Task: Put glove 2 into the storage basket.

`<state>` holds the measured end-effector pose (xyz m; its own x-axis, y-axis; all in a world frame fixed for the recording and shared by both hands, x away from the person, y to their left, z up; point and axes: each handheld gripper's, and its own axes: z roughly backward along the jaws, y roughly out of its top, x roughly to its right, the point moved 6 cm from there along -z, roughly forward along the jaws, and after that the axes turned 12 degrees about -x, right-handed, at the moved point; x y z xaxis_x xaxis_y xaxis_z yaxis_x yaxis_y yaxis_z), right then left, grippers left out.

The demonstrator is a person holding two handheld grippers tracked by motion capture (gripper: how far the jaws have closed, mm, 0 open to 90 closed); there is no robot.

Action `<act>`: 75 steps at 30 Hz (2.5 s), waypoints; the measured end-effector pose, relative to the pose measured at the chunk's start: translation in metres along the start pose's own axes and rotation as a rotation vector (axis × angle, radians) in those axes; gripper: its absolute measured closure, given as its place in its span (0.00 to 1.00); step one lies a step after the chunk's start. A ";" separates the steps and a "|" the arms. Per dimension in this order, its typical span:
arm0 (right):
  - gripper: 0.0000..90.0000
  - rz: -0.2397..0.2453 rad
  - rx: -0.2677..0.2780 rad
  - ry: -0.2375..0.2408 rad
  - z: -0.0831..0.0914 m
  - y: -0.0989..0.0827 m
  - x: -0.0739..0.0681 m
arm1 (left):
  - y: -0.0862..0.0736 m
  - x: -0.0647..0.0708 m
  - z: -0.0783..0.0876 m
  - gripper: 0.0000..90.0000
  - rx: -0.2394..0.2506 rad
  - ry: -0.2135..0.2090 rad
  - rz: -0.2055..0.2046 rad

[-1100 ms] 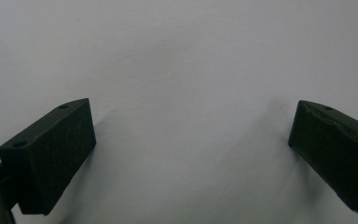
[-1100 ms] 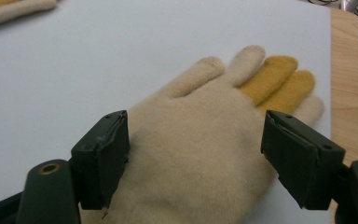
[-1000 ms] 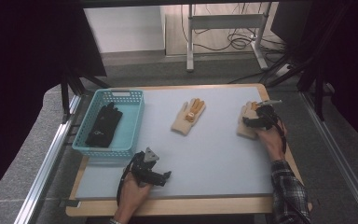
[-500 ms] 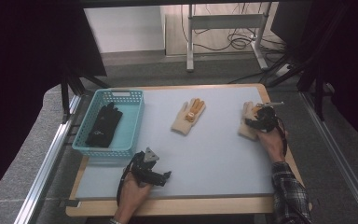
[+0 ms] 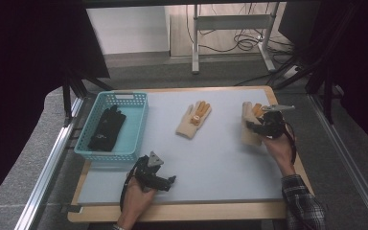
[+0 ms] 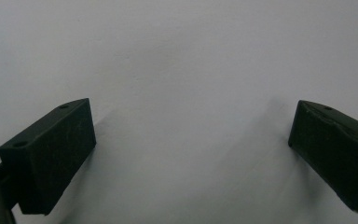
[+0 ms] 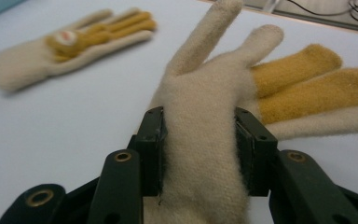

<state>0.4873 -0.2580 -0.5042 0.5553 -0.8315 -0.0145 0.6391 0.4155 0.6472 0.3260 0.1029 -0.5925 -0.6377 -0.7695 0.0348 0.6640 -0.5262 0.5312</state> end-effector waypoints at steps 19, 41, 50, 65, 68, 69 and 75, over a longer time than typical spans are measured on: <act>0.62 0.178 0.007 0.134 -0.007 -0.022 -0.148 | 0.000 0.000 0.000 0.01 0.001 0.002 -0.006; 0.69 0.135 -0.019 0.160 -0.010 -0.035 -0.118 | 0.000 0.000 0.000 0.01 0.001 0.000 -0.002; 0.70 0.157 -0.025 0.141 -0.027 -0.021 -0.116 | 0.000 0.000 0.000 0.01 0.001 0.000 -0.002; 0.51 0.127 -0.044 0.131 -0.073 0.033 -0.119 | 0.000 0.000 0.000 0.01 -0.001 0.000 -0.002; 0.48 0.116 -0.053 0.126 -0.085 0.043 -0.118 | 0.000 0.000 0.000 0.01 -0.002 0.000 -0.003; 0.47 0.114 -0.057 0.127 -0.088 0.045 -0.118 | 0.000 0.000 0.000 0.01 -0.003 0.002 -0.004; 0.43 0.112 -0.074 0.118 -0.110 0.063 -0.118 | 0.000 0.000 0.000 0.01 -0.003 0.000 -0.003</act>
<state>0.5203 -0.0929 -0.5451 0.6808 -0.7315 -0.0378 0.6050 0.5325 0.5920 0.3260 0.1033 -0.5925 -0.6398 -0.7679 0.0333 0.6631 -0.5296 0.5290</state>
